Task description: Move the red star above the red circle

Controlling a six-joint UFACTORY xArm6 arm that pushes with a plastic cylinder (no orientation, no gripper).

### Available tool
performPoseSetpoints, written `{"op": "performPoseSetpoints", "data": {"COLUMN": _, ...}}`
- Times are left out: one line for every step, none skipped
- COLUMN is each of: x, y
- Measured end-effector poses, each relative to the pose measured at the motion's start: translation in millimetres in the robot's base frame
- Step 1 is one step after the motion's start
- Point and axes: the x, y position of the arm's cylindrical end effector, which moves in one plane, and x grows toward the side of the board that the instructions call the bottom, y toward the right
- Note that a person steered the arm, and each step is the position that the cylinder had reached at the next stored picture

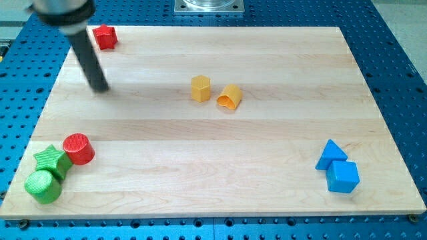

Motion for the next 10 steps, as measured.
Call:
{"op": "performPoseSetpoints", "data": {"x": -100, "y": 29}}
{"op": "performPoseSetpoints", "data": {"x": -144, "y": 13}}
{"op": "performPoseSetpoints", "data": {"x": -101, "y": -45}}
{"op": "performPoseSetpoints", "data": {"x": -13, "y": -44}}
{"op": "performPoseSetpoints", "data": {"x": -46, "y": -52}}
{"op": "performPoseSetpoints", "data": {"x": -80, "y": -20}}
{"op": "performPoseSetpoints", "data": {"x": -21, "y": 15}}
{"op": "performPoseSetpoints", "data": {"x": 48, "y": 10}}
{"op": "performPoseSetpoints", "data": {"x": -6, "y": 12}}
{"op": "performPoseSetpoints", "data": {"x": -11, "y": -17}}
